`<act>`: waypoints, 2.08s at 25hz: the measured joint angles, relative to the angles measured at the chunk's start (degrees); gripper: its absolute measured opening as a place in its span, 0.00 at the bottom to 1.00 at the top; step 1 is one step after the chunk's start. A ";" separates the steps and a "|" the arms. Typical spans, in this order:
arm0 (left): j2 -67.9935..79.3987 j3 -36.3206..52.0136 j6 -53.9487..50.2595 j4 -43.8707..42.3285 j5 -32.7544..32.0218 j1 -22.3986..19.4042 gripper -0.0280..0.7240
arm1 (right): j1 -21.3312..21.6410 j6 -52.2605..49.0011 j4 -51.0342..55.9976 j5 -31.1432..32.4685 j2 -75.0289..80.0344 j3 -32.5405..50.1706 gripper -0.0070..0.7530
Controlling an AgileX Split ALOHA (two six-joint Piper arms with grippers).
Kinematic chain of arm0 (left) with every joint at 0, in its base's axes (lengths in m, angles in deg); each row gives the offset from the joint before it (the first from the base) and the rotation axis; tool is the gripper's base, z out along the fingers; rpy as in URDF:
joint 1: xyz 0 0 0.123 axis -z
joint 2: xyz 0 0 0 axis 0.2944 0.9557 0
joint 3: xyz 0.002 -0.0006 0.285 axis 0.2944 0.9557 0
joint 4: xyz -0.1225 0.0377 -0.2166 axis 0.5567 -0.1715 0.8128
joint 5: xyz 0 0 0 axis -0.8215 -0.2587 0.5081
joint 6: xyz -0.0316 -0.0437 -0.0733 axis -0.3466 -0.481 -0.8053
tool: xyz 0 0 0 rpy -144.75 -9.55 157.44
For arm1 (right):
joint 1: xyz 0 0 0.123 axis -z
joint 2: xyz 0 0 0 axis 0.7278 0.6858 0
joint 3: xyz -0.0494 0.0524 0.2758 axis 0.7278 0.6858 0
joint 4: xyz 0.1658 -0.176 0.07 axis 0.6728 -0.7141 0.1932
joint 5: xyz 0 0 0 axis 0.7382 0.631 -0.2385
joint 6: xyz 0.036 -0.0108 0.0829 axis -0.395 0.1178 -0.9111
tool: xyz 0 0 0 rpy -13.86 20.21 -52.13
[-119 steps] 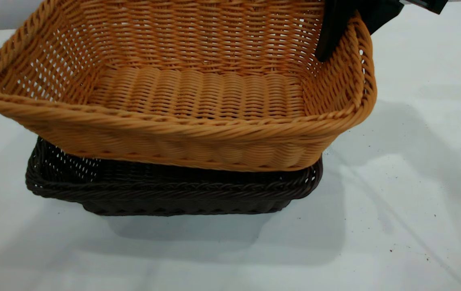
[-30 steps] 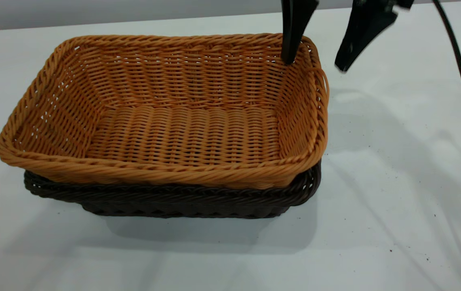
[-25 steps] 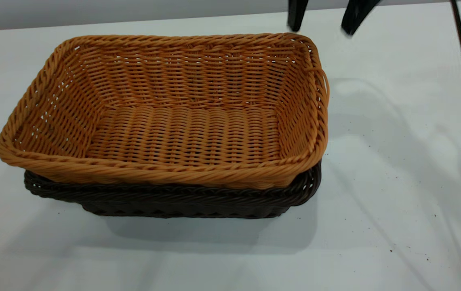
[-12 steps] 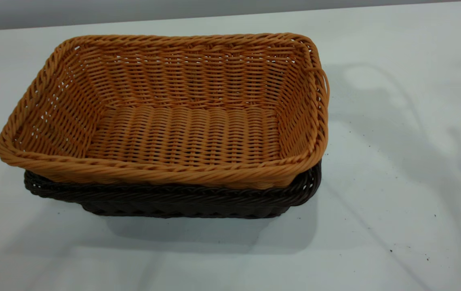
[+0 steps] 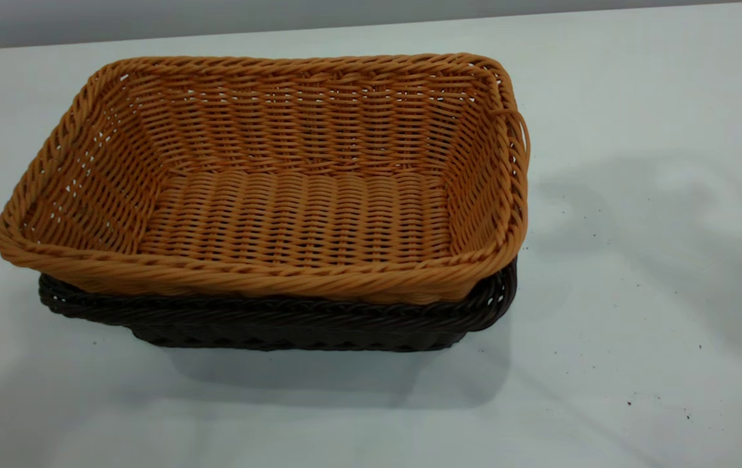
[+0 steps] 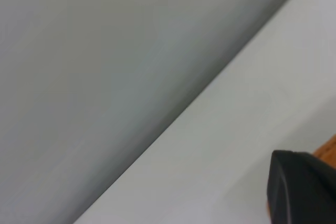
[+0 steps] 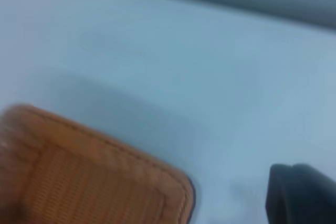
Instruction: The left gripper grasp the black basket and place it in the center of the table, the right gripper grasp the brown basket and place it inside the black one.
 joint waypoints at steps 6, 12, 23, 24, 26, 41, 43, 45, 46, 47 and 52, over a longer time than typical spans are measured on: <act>-9.35 -0.05 -13.50 -7.52 -10.32 0.00 0.04 | 0.00 0.00 0.60 -0.05 -12.55 0.38 0.01; -17.96 0.02 -17.37 -7.09 -15.07 0.00 0.04 | 0.00 0.00 0.74 -0.06 -25.36 6.89 0.01; -28.72 0.02 -18.55 2.26 -15.00 0.00 0.04 | 0.00 1.77 0.49 -0.19 -49.33 28.93 0.01; -29.45 0.06 -18.55 3.29 -14.96 0.00 0.04 | 0.00 1.77 0.49 -0.24 -51.31 30.74 0.01; -30.97 0.13 -18.55 6.14 -14.89 0.00 0.04 | 0.00 2.87 0.49 -0.24 -56.11 35.06 0.01; -50.10 20.19 -13.68 19.24 -14.86 0.00 0.04 | 0.00 4.55 0.48 -0.24 -83.66 62.91 0.01; -53.63 23.60 -13.39 19.18 -14.86 0.00 0.04 | 0.00 4.61 0.47 -0.36 -85.60 65.88 0.01; -56.76 27.21 -13.39 19.18 -14.92 0.00 0.04 | 0.00 4.67 0.47 -2.32 -86.96 68.76 0.01; -58.33 28.93 -13.39 19.18 -14.92 0.00 0.04 | 0.00 5.13 0.47 -3.36 -87.48 69.85 0.01; -59.60 30.27 -13.39 19.18 -14.92 0.00 0.04 | 0.00 5.83 0.47 -4.02 -87.67 71.08 0.01; -63.45 35.24 -13.39 19.16 -14.92 0.00 0.04 | 0.00 7.38 0.47 -7.97 -87.67 74.66 0.01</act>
